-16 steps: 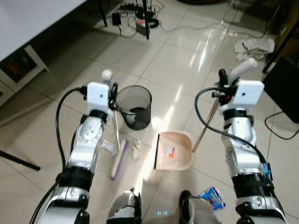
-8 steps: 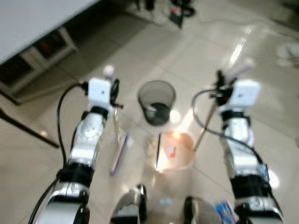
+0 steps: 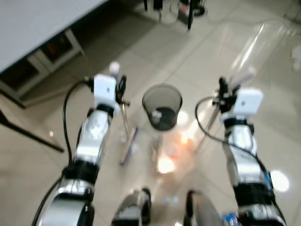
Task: Sweep floor
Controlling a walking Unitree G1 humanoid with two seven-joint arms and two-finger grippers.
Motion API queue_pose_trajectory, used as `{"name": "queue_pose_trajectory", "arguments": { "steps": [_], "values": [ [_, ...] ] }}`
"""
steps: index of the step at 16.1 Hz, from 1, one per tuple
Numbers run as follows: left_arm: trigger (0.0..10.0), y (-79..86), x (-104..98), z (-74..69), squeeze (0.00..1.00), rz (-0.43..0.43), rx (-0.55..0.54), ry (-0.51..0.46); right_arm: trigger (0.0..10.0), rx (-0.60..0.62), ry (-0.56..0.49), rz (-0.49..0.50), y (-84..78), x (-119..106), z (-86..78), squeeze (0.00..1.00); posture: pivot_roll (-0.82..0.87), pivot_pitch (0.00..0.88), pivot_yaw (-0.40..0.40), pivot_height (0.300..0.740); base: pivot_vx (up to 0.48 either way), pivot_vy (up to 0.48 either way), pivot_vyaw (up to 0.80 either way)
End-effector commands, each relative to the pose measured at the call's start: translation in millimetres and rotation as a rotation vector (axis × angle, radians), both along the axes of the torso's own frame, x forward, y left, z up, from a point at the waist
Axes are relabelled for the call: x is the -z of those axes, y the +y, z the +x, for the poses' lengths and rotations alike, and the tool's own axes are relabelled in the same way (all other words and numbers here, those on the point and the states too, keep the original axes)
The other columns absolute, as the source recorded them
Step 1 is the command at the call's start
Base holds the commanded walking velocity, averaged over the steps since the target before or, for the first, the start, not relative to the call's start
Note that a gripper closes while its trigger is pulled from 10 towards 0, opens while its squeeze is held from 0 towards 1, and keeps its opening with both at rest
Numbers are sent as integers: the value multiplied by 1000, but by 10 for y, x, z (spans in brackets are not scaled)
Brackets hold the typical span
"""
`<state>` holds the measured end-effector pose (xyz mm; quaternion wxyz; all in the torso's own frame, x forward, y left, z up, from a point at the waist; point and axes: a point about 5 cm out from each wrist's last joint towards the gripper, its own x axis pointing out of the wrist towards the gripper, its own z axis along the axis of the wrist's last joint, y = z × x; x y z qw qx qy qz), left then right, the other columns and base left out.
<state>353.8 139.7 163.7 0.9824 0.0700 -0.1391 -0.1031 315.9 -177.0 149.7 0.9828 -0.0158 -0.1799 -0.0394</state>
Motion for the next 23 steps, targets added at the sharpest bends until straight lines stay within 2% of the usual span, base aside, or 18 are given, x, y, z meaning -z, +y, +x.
{"name": "queue_pose_trajectory", "arguments": {
  "steps": [1,9,11,16,23],
  "values": [
    [10000,50,14,-13,0,1,-12,-4,10000,4,-39,-15,-7,-71,-29,0,49,262,111,740,0,0,0],
    [10000,-24,-33,98,0,-27,-20,3,10000,32,-59,-39,-88,-89,-14,0,50,270,105,740,0,0,0],
    [10000,-74,-39,132,0,-36,-8,6,10000,64,-57,-68,-150,-87,23,0,51,277,106,740,0,0,0],
    [10000,-130,-34,149,0,-50,22,6,10000,83,-64,-70,-164,-87,25,0,51,283,108,740,0,0,0],
    [10000,-276,-104,228,0,-53,70,-1,10000,158,-54,-88,-278,-34,32,0,61,305,128,740,0,0,0]
  ]
}}
